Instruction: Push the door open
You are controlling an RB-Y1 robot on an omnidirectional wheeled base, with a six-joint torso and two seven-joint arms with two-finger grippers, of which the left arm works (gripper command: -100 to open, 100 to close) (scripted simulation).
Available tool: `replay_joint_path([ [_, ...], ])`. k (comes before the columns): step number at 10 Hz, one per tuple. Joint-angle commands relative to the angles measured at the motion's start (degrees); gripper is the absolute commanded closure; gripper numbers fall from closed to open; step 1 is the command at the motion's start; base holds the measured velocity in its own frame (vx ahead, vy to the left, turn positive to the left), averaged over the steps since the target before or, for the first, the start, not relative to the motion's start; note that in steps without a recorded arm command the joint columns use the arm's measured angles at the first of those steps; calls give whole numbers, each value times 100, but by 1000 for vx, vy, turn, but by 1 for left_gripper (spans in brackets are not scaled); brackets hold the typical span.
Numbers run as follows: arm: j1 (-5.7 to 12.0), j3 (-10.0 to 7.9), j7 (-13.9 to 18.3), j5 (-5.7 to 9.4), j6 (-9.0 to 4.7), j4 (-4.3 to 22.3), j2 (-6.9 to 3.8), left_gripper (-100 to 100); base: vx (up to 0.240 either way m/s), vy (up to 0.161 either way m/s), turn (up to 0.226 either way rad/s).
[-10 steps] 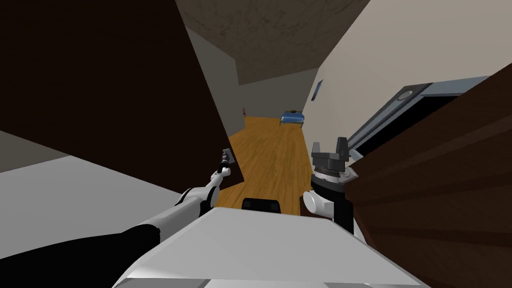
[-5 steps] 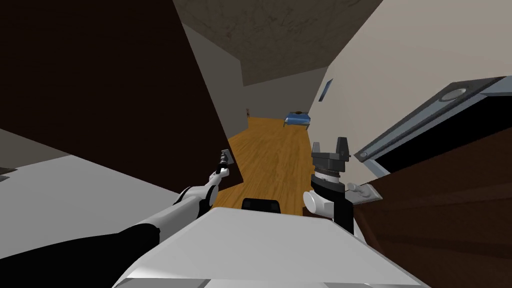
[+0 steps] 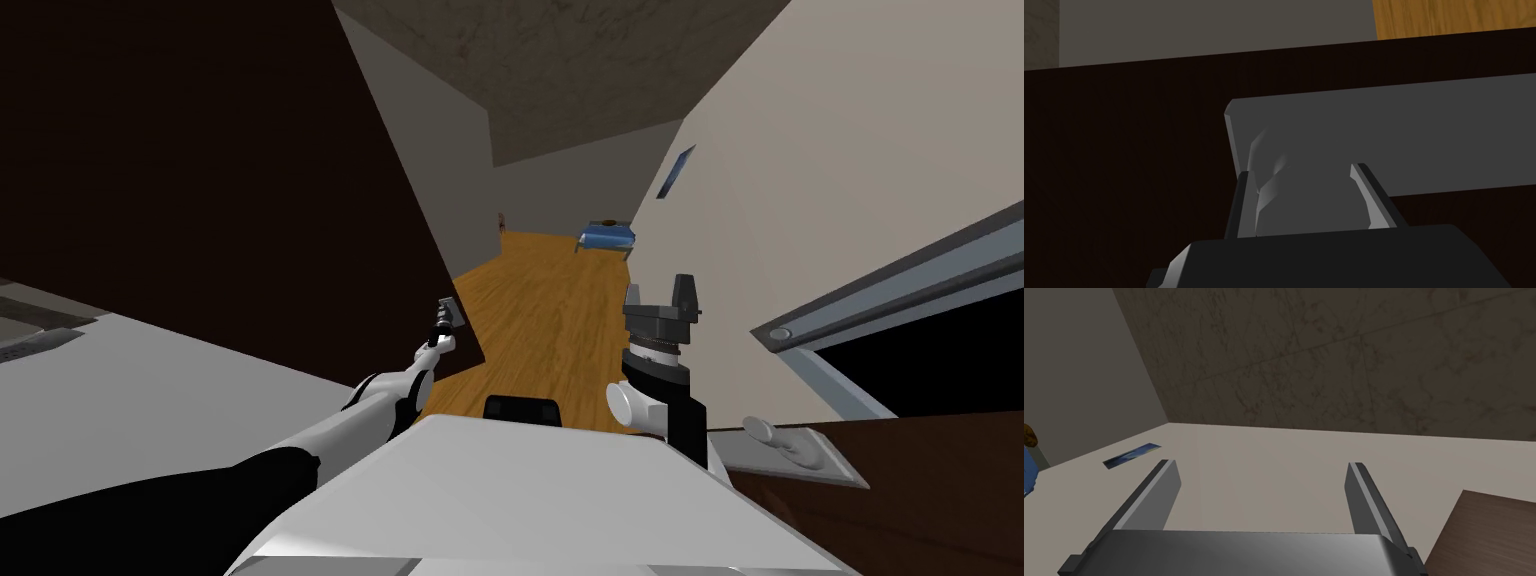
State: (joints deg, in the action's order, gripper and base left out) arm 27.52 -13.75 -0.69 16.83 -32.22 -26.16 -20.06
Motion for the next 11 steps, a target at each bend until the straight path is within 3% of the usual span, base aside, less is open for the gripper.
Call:
replay_joint_path([
  [1,21,-14,21,4,-71,183,-51,100,-6,12,-25],
  [9,58,-36,75,99,-175,404,-217,100,160,-76,97],
  [10,32,-49,47,104,-124,346,-200,100,40,-9,12],
  [11,29,-121,25,148,-160,391,-252,100,141,-19,29],
])
